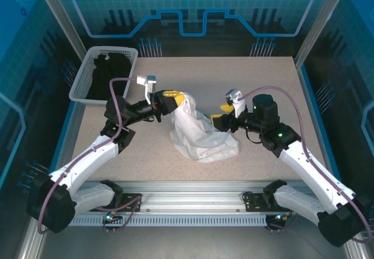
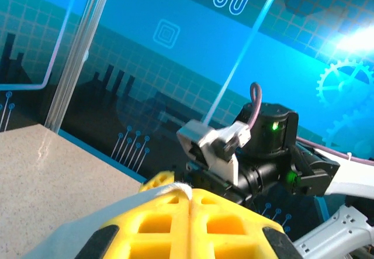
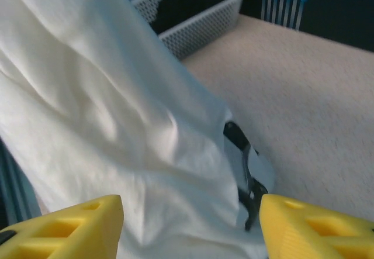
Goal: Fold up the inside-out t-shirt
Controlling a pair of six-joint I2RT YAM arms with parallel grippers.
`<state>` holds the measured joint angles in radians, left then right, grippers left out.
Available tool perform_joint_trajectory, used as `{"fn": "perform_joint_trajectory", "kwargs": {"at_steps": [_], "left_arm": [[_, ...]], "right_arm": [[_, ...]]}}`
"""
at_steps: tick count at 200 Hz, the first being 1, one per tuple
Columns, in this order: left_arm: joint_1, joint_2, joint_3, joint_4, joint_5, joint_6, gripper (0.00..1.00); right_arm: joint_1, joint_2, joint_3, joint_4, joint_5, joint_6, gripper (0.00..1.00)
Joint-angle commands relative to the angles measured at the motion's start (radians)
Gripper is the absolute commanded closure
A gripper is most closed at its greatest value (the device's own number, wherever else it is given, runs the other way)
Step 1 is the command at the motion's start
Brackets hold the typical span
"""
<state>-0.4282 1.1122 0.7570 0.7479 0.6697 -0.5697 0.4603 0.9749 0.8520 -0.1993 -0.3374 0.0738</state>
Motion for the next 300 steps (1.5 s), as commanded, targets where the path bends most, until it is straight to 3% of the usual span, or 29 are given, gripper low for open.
{"fn": "perform_joint_trajectory", "kwargs": {"at_steps": [1, 29, 94, 102, 117, 130, 158, 174, 198, 243, 279, 300], "left_arm": [[0.004, -0.01, -0.009, 0.087, 0.055, 0.033, 1.0], [0.003, -0.012, -0.018, 0.072, 0.069, 0.035, 1.0], [0.003, -0.022, -0.041, 0.036, 0.078, 0.044, 1.0], [0.003, -0.025, -0.045, 0.032, 0.075, 0.048, 1.0], [0.006, -0.038, -0.055, 0.014, 0.049, 0.055, 1.0], [0.013, -0.064, -0.063, -0.046, -0.025, 0.061, 1.0], [0.015, -0.156, -0.056, -0.515, -0.424, 0.173, 0.99], [0.014, -0.168, -0.056, -0.678, -0.537, 0.254, 0.97], [0.003, -0.18, -0.047, -0.786, -0.574, 0.305, 0.87], [-0.112, -0.266, -0.047, -0.843, -0.688, 0.346, 0.48], [-0.2, -0.345, -0.016, -0.876, -0.705, 0.333, 0.33], [-0.259, -0.262, 0.054, -0.926, -0.716, 0.328, 0.27]], "right_arm": [[0.028, 0.084, 0.022, 0.086, -0.114, 0.006, 0.34], [0.088, 0.166, 0.062, 0.142, -0.069, -0.002, 0.33], [0.11, 0.317, 0.164, 0.227, -0.16, -0.03, 0.37], [0.112, 0.335, 0.178, 0.225, -0.184, -0.041, 0.43], [0.109, 0.359, 0.204, 0.219, -0.25, -0.05, 0.77], [0.097, 0.348, 0.236, 0.166, -0.269, -0.073, 1.0], [0.023, 0.237, 0.302, 0.055, -0.313, -0.074, 1.0], [0.018, 0.225, 0.37, -0.019, -0.39, -0.062, 1.0], [0.034, 0.283, 0.45, -0.098, -0.451, 0.005, 1.0], [0.042, 0.401, 0.539, -0.202, -0.431, 0.082, 1.0], [0.047, 0.427, 0.565, -0.232, -0.377, 0.119, 1.0], [0.049, 0.428, 0.561, -0.219, -0.366, 0.14, 1.0]]}}
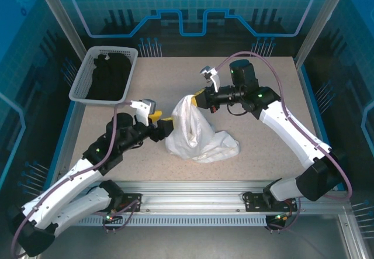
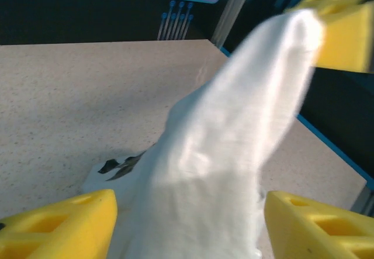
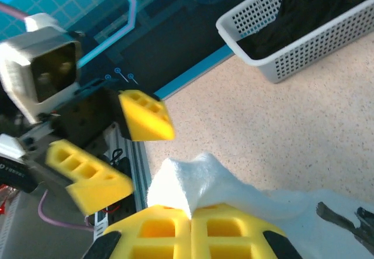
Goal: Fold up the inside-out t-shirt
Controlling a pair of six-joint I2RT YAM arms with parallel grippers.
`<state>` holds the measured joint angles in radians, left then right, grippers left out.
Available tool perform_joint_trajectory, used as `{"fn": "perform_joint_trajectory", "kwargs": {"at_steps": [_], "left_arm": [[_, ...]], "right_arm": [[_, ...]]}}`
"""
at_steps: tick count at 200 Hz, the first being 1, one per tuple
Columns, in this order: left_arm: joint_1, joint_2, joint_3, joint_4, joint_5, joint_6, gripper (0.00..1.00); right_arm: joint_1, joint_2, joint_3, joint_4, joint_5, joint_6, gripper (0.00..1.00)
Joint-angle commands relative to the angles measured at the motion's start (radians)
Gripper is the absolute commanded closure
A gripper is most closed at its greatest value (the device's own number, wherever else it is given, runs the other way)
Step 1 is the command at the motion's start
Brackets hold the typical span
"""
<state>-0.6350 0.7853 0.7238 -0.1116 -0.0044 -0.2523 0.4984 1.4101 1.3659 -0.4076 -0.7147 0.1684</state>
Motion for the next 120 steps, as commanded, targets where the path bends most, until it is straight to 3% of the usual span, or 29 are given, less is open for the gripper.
{"fn": "perform_joint_trajectory", "kwargs": {"at_steps": [1, 33, 51, 73, 87, 99, 108, 120], "left_arm": [[-0.055, 0.071, 0.091, -0.071, -0.043, 0.01, 0.27], [-0.089, 0.282, 0.2, -0.151, -0.099, 0.026, 0.24], [-0.087, 0.37, 0.228, -0.128, -0.058, 0.026, 0.27], [-0.074, 0.449, 0.265, -0.117, 0.026, 0.018, 0.53], [-0.034, 0.45, 0.254, -0.075, 0.227, 0.005, 0.73], [0.008, 0.425, 0.208, 0.031, 0.427, -0.034, 0.89], [0.029, 0.402, 0.169, 0.124, 0.532, -0.081, 0.96], [0.048, 0.378, 0.13, 0.232, 0.609, -0.132, 1.0]], "right_arm": [[0.011, -0.008, 0.047, -0.009, 0.011, 0.047, 1.0], [0.012, -0.016, 0.049, -0.025, 0.025, 0.041, 1.0], [0.008, -0.027, 0.051, -0.042, 0.033, 0.03, 1.0], [-0.007, -0.04, 0.056, -0.082, 0.05, -0.002, 1.0], [-0.027, -0.055, 0.057, -0.129, 0.116, -0.029, 1.0], [-0.035, -0.052, 0.068, -0.181, 0.25, -0.043, 1.0], [-0.034, -0.036, 0.081, -0.209, 0.358, -0.036, 1.0], [-0.028, -0.005, 0.092, -0.22, 0.43, -0.027, 0.92]]}}
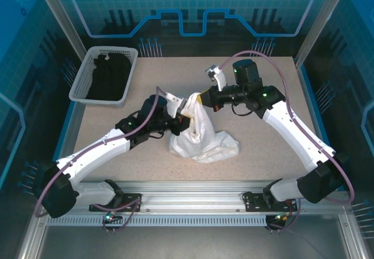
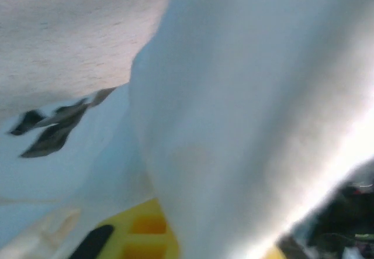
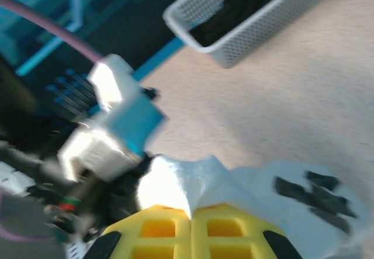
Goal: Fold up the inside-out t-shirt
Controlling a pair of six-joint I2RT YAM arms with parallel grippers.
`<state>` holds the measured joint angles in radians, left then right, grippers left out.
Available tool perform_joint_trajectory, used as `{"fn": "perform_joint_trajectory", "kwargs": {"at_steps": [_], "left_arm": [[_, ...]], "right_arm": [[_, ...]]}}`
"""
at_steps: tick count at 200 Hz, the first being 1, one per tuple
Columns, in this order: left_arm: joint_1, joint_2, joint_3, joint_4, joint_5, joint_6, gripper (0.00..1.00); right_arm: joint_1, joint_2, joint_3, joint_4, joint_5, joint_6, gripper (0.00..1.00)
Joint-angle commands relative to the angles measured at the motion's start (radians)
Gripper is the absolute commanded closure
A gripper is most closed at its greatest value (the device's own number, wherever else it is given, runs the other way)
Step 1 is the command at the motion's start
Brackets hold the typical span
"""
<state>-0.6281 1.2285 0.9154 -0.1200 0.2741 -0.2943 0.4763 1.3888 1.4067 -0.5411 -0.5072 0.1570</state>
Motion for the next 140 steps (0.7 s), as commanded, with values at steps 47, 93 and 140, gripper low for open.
{"fn": "perform_joint_trajectory", "kwargs": {"at_steps": [47, 93, 140], "left_arm": [[0.087, -0.085, -0.109, 0.346, 0.341, -0.177, 1.0], [0.092, -0.088, -0.109, 0.342, 0.326, -0.175, 1.0], [0.097, -0.099, -0.118, 0.339, 0.323, -0.169, 1.0]], "right_arm": [[0.039, -0.094, -0.064, -0.093, 0.354, -0.094, 0.58], [0.135, -0.319, -0.396, 0.105, 0.241, -0.047, 0.47], [0.169, -0.208, -0.445, 0.323, 0.246, 0.014, 0.52]]}}
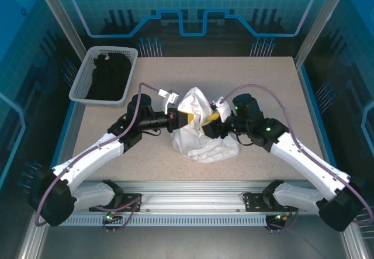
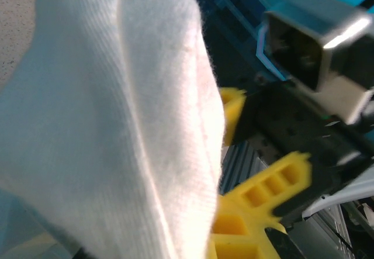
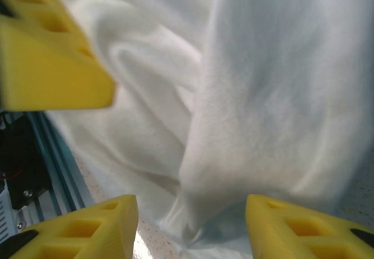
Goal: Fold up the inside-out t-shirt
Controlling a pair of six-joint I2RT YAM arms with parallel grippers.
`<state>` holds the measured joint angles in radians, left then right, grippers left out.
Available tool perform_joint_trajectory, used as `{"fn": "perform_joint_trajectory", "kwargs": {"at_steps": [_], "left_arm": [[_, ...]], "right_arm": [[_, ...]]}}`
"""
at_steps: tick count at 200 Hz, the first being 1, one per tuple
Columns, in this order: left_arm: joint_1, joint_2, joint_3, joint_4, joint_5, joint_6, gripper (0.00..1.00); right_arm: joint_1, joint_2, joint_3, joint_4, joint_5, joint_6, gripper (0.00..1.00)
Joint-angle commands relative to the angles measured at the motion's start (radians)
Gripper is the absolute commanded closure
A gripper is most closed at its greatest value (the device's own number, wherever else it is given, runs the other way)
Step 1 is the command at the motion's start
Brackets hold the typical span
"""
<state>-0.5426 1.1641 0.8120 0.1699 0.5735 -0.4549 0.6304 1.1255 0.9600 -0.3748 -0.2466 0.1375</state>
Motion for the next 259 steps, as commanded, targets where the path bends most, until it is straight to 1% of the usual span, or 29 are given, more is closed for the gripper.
{"fn": "perform_joint_trajectory", "kwargs": {"at_steps": [1, 5, 15, 19, 27, 30, 38, 51, 57, 67, 80, 100, 115, 125, 135, 146, 154, 159, 165, 170, 171, 172, 173, 183, 188, 195, 218, 242, 259], "left_arm": [[0.012, -0.035, -0.015, 0.05, 0.022, -0.008, 1.0], [0.015, -0.039, -0.02, 0.054, 0.018, -0.012, 1.0], [0.026, -0.049, -0.034, 0.073, 0.012, -0.028, 1.0], [0.033, -0.054, -0.041, 0.081, 0.006, -0.037, 1.0], [0.049, -0.066, -0.057, 0.093, -0.012, -0.062, 1.0], [0.056, -0.069, -0.063, 0.095, -0.024, -0.07, 1.0], [0.075, -0.081, -0.079, 0.089, -0.064, -0.09, 1.0], [0.099, -0.088, -0.086, 0.027, -0.146, -0.098, 0.97], [0.103, -0.086, -0.081, -0.01, -0.183, -0.091, 0.96], [0.104, -0.081, -0.07, -0.068, -0.23, -0.062, 0.93], [0.104, -0.077, -0.052, -0.149, -0.271, -0.032, 0.88], [0.099, -0.093, -0.037, -0.237, -0.336, 0.009, 0.74], [0.083, -0.129, -0.031, -0.313, -0.415, 0.046, 0.57], [0.052, -0.166, -0.021, -0.384, -0.524, 0.071, 0.48], [-0.005, -0.205, -0.004, -0.461, -0.677, 0.097, 0.41], [-0.075, -0.24, 0.019, -0.532, -0.827, 0.129, 0.37], [-0.112, -0.259, 0.032, -0.565, -0.874, 0.148, 0.37], [-0.129, -0.268, 0.036, -0.569, -0.865, 0.163, 0.39], [-0.141, -0.279, 0.036, -0.562, -0.822, 0.178, 0.42], [-0.144, -0.283, 0.034, -0.542, -0.751, 0.192, 0.45], [-0.144, -0.284, 0.034, -0.538, -0.72, 0.195, 0.45], [-0.144, -0.285, 0.032, -0.533, -0.72, 0.199, 0.46], [-0.144, -0.285, 0.032, -0.528, -0.678, 0.203, 0.46], [-0.145, -0.273, 0.023, -0.471, -0.517, 0.227, 0.5], [-0.145, -0.257, 0.024, -0.45, -0.454, 0.232, 0.52], [-0.144, -0.231, 0.032, -0.431, -0.402, 0.236, 0.55], [-0.14, -0.123, 0.085, -0.431, -0.371, 0.264, 0.63], [-0.12, -0.028, 0.122, -0.413, -0.323, 0.245, 0.63], [-0.107, 0.025, 0.135, -0.395, -0.328, 0.217, 0.6]], "right_arm": [[0.015, 0.058, 0.003, 0.156, -0.014, 0.034, 0.53], [0.015, 0.066, 0.009, 0.147, -0.012, 0.028, 0.59], [0.014, 0.067, 0.028, 0.1, -0.002, -0.002, 0.83], [0.01, 0.057, 0.03, 0.082, -0.007, -0.016, 0.91], [-0.009, 0.017, 0.02, 0.066, -0.057, -0.036, 1.0], [-0.023, -0.004, 0.01, 0.073, -0.087, -0.039, 1.0], [-0.064, -0.059, -0.031, 0.131, -0.236, -0.026, 1.0], [-0.118, -0.108, -0.117, 0.325, -0.449, 0.076, 1.0], [-0.13, -0.103, -0.136, 0.396, -0.519, 0.122, 1.0], [-0.134, -0.077, -0.127, 0.432, -0.581, 0.147, 1.0], [-0.133, -0.043, -0.109, 0.438, -0.607, 0.151, 1.0], [-0.134, -0.015, -0.094, 0.457, -0.602, 0.159, 1.0], [-0.135, 0.007, -0.086, 0.454, -0.59, 0.169, 1.0], [-0.136, 0.021, -0.06, 0.449, -0.581, 0.176, 1.0], [-0.135, 0.032, -0.049, 0.447, -0.575, 0.181, 1.0], [-0.135, 0.04, -0.041, 0.439, -0.557, 0.189, 1.0], [-0.137, 0.044, -0.038, 0.435, -0.549, 0.189, 1.0], [-0.136, 0.047, -0.036, 0.433, -0.546, 0.189, 1.0], [-0.137, 0.049, -0.035, 0.433, -0.543, 0.19, 1.0], [-0.137, 0.05, -0.034, 0.435, -0.543, 0.19, 1.0], [-0.137, 0.051, -0.034, 0.435, -0.544, 0.191, 1.0], [-0.137, 0.051, -0.034, 0.436, -0.545, 0.191, 1.0], [-0.137, 0.051, -0.034, 0.436, -0.546, 0.191, 1.0], [-0.137, 0.054, -0.034, 0.44, -0.548, 0.189, 1.0], [-0.137, 0.054, -0.032, 0.437, -0.548, 0.188, 1.0], [-0.137, 0.056, -0.033, 0.43, -0.549, 0.181, 1.0], [-0.138, 0.043, -0.025, 0.377, -0.543, 0.144, 1.0], [-0.142, 0.025, -0.021, 0.332, -0.531, 0.107, 1.0], [-0.144, 0.02, -0.025, 0.326, -0.535, 0.099, 1.0]]}}
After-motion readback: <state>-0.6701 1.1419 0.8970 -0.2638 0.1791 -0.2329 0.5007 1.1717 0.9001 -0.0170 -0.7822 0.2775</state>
